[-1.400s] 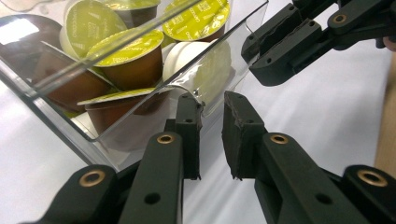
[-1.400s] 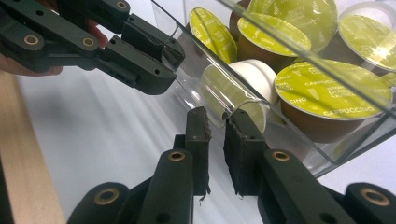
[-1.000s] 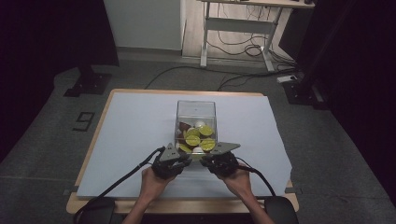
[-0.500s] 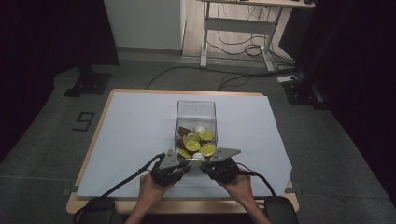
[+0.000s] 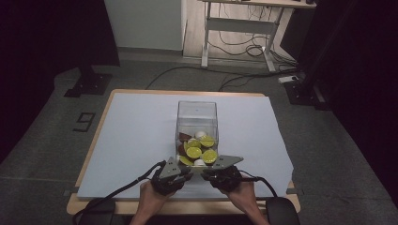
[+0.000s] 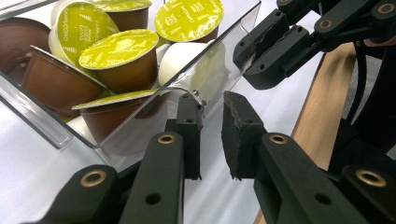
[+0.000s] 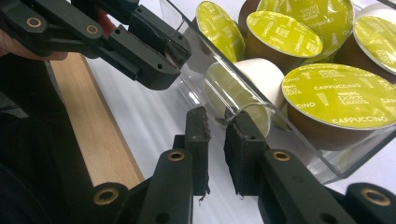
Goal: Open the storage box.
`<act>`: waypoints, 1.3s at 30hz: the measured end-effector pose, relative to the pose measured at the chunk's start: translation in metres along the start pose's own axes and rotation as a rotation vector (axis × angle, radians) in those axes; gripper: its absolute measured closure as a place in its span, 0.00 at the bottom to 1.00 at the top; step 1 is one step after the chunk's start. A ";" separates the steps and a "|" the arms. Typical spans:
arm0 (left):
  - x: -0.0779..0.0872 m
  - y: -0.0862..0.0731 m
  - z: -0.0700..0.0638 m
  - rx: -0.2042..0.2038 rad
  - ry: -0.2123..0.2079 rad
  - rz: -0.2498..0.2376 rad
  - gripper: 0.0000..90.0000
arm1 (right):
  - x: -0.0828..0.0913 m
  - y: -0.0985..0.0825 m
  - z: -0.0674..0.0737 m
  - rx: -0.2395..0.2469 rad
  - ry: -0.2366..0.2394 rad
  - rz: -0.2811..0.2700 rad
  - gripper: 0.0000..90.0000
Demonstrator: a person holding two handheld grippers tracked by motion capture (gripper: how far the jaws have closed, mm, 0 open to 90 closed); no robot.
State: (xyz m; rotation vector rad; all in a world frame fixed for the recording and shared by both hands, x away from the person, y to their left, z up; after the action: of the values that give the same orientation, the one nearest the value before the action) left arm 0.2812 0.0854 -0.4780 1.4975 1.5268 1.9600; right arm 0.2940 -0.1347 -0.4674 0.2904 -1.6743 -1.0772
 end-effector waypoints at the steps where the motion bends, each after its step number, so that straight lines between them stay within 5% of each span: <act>1: 0.001 0.000 0.000 0.003 0.001 -0.001 0.85 | 0.000 0.000 -0.001 -0.003 0.004 0.002 0.88; 9: 0.007 -0.002 0.000 0.007 -0.008 0.011 0.83 | 0.004 0.000 -0.002 -0.015 0.042 0.021 0.81; 26: 0.038 -0.011 0.014 0.033 0.038 0.002 0.74 | 0.029 -0.001 -0.010 0.032 0.026 0.016 0.73; 39: 0.054 -0.003 0.044 0.084 0.089 -0.018 0.55 | 0.049 0.003 -0.040 -0.047 -0.016 -0.036 0.57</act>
State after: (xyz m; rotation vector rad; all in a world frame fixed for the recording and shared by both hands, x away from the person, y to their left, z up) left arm 0.2921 0.1499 -0.4534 1.4405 1.6726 2.0002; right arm 0.3102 -0.1857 -0.4328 0.2837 -1.6607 -1.1466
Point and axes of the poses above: each handheld gripper's, and its own axes: x roughly backward along the jaws, y roughly out of its top, z roughly to its left, the point moved 1 cm from there along -x, roughly forward along the jaws, and after that the axes turned 3 degrees about x, right-handed, at the moved point
